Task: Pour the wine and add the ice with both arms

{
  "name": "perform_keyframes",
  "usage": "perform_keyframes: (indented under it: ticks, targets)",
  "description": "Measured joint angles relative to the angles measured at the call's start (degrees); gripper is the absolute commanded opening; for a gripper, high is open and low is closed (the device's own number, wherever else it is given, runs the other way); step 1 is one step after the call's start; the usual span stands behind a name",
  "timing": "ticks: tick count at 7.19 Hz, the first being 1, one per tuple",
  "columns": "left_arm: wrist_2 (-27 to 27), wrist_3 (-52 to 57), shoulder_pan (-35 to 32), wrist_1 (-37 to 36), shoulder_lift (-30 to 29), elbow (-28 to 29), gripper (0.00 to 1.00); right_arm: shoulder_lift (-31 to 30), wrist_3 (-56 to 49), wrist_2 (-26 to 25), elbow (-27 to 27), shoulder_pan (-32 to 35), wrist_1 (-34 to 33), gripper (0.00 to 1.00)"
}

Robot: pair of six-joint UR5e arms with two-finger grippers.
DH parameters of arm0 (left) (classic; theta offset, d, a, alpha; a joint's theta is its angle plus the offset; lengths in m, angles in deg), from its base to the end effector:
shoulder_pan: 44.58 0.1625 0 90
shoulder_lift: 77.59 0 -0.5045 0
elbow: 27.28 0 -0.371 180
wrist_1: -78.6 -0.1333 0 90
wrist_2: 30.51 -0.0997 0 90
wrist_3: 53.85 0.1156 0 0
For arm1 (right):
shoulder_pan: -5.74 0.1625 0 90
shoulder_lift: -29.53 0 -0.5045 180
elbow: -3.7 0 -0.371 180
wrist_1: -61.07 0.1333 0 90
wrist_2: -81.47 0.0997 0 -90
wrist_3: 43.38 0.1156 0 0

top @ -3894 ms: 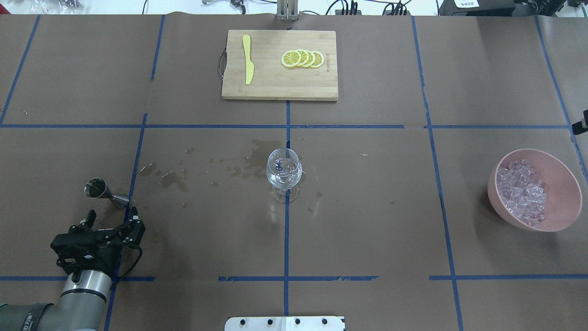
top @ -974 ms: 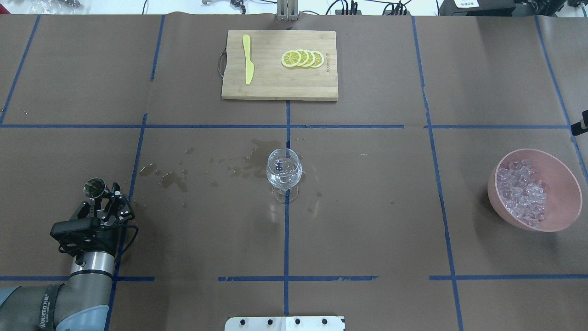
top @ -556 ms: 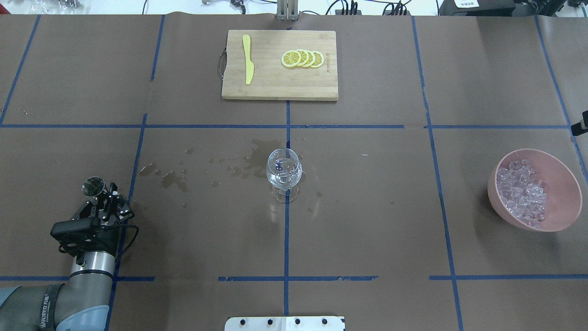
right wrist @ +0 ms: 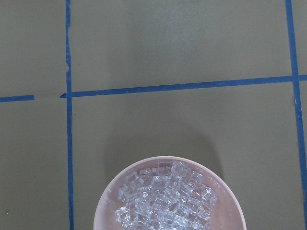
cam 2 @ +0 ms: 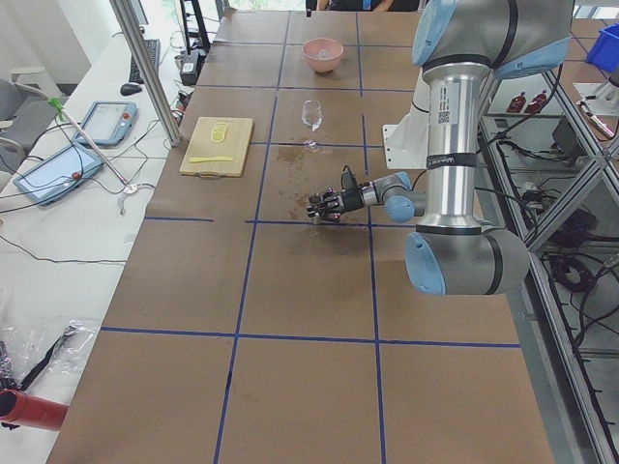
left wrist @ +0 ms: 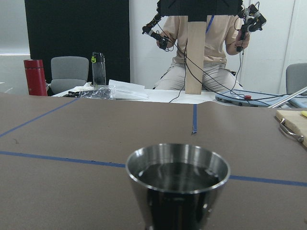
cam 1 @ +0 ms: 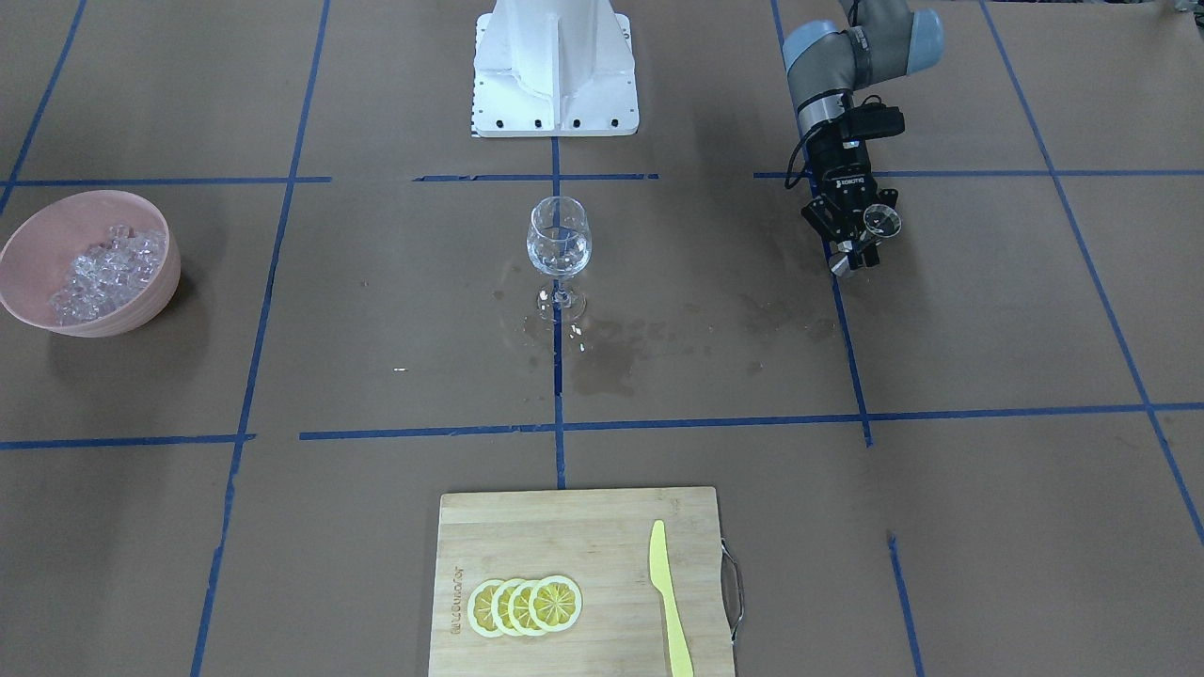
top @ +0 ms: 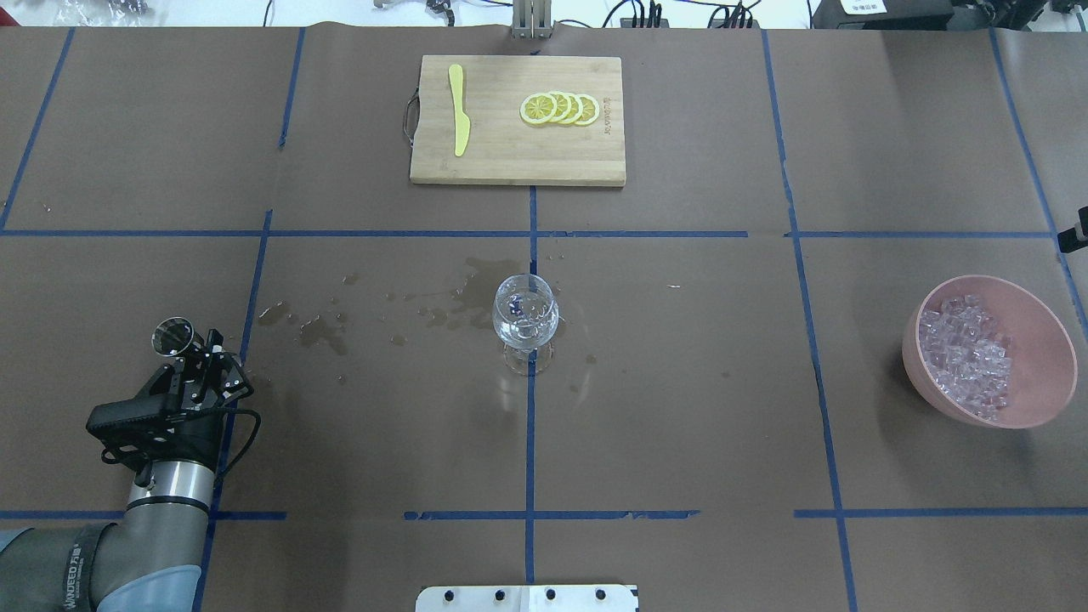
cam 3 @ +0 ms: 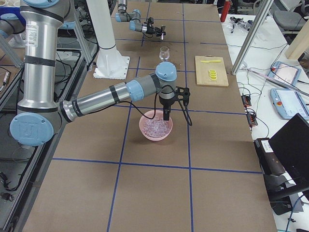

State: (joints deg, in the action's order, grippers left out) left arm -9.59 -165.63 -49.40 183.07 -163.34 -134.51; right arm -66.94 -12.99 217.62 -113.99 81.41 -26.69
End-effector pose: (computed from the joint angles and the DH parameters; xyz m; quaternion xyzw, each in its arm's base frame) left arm 0.4098 -0.2767 0.5730 0.5159 0.2745 -0.3150 0.7478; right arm -0.0537 -0.4119 0.5633 0.0270 -0.4260 0.0469 0.9031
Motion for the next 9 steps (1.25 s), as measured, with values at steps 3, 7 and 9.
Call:
perform_keyframes:
  ticks: [3, 7, 9]
  targets:
    - [0.1, 5.5, -4.4, 1.2, -0.8, -3.4, 0.00, 0.0, -0.1, 0.1, -0.1, 0.0, 0.4, 1.00]
    - [1.0, 26.6, -8.8, 23.3, -5.8, -4.6, 0.00, -0.1, -0.2, 0.5, -0.8, 0.0, 0.4, 1.00]
    - [1.1, 36.2, -9.6, 28.9, -6.1, -4.0, 0.00, 0.2, -0.2, 0.4, -0.9, 0.1, 0.4, 1.00]
